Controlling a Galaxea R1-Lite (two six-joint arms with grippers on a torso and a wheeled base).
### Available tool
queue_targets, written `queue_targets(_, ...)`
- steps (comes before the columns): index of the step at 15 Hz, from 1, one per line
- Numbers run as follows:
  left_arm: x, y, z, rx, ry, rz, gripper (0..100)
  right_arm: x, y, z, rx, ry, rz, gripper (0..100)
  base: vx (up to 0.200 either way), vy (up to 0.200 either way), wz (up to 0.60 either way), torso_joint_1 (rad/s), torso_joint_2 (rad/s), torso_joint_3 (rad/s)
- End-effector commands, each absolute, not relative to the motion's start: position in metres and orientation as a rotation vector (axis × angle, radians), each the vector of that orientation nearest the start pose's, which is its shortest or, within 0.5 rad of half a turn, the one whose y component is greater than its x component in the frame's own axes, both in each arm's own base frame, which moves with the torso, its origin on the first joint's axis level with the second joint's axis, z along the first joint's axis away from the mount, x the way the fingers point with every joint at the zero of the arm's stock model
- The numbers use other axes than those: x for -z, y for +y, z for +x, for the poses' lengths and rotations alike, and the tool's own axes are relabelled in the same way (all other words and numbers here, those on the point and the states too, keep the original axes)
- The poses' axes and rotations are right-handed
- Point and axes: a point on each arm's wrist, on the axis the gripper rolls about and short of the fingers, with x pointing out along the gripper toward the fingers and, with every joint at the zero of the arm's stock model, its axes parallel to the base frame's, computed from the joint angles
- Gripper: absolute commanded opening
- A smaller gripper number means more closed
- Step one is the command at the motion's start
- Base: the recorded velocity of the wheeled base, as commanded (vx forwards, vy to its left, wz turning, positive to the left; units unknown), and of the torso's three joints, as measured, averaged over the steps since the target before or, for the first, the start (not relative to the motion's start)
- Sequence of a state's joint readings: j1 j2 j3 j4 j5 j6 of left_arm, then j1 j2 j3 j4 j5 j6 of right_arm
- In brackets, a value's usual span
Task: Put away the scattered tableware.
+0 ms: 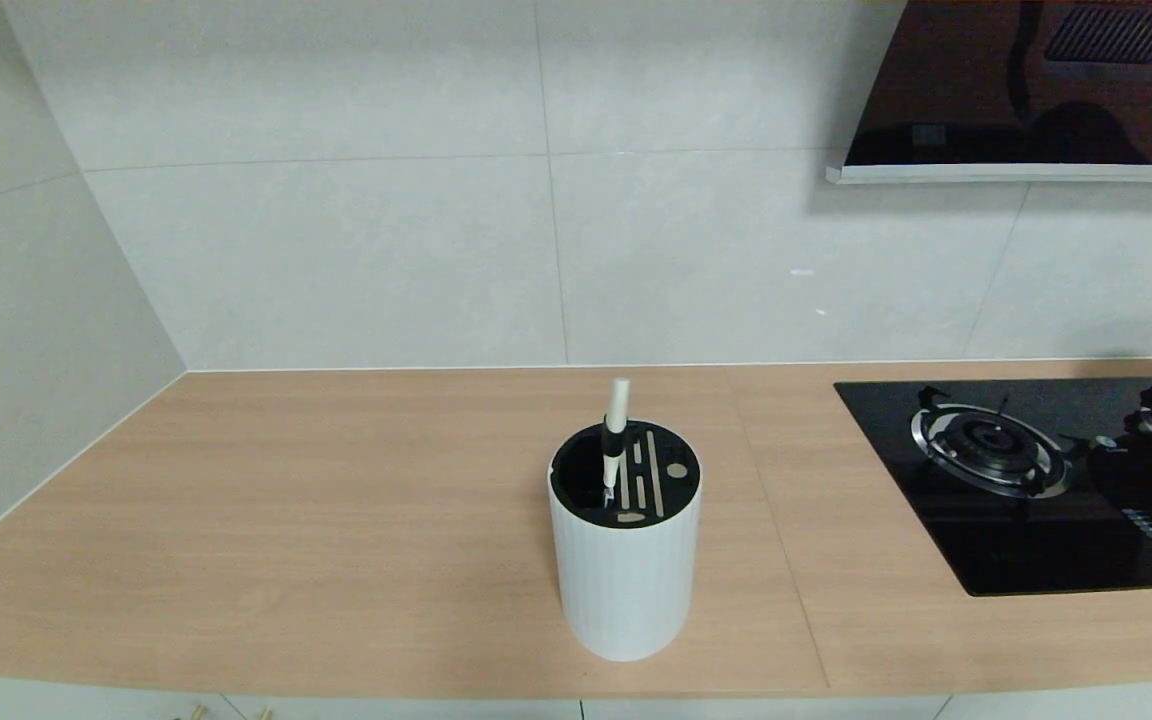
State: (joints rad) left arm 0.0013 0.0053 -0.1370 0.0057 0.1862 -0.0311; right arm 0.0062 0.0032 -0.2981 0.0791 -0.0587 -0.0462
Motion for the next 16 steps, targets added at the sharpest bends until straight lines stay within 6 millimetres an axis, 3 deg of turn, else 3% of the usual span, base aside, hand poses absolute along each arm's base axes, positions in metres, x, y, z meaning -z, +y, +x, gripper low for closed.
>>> queue_targets(1,-0.084,0.002,-0.024,-0.11,-0.059,-0.014,100,-0.115,0.0,-0.036,-0.002,-0.16,-0.052,100,0.0,0.0,0.0,0.0,0.0,0.0)
queue_targets(6,-0.076,-0.001,-0.023,0.02,-0.003,0.028,100,-0.076,0.0,-0.023,-0.025,-0.002,-0.049,100,0.0,0.0,0.0,0.0,0.0,0.0)
queue_targets(16,-0.075,-0.001,-0.023,0.034,0.003,0.012,100,-0.076,0.0,-0.023,-0.031,-0.002,-0.029,100,0.0,0.0,0.0,0.0,0.0,0.0)
